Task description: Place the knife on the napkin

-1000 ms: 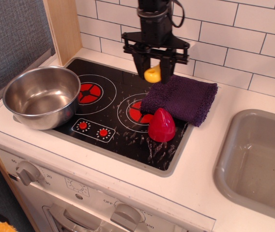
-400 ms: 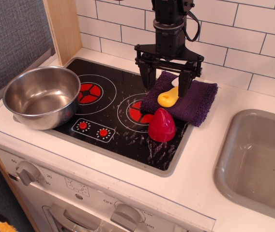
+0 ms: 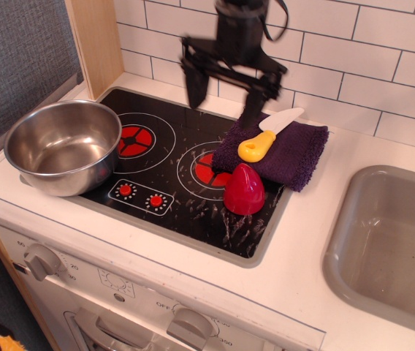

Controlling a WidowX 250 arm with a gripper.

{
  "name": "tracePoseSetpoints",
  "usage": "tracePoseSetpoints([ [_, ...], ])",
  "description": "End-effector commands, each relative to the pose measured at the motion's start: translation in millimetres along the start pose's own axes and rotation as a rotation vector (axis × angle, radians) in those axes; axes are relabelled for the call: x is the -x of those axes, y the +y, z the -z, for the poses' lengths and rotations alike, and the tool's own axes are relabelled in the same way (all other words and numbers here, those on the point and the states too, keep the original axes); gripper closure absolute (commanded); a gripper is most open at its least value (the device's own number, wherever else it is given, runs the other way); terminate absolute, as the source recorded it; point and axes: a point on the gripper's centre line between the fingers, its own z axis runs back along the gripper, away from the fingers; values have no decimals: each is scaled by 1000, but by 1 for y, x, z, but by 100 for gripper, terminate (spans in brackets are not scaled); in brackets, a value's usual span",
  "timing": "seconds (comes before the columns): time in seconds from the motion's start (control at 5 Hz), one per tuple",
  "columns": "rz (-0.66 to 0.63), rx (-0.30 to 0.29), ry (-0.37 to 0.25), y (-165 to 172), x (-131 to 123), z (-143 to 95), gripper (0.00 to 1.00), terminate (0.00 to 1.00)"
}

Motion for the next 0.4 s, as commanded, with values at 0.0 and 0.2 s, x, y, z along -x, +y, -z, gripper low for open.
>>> tracePoseSetpoints([
  [0.0, 47, 19, -24, 16, 8, -13, 0, 0],
  [0.2, 47, 19, -24, 16, 8, -13, 0, 100],
])
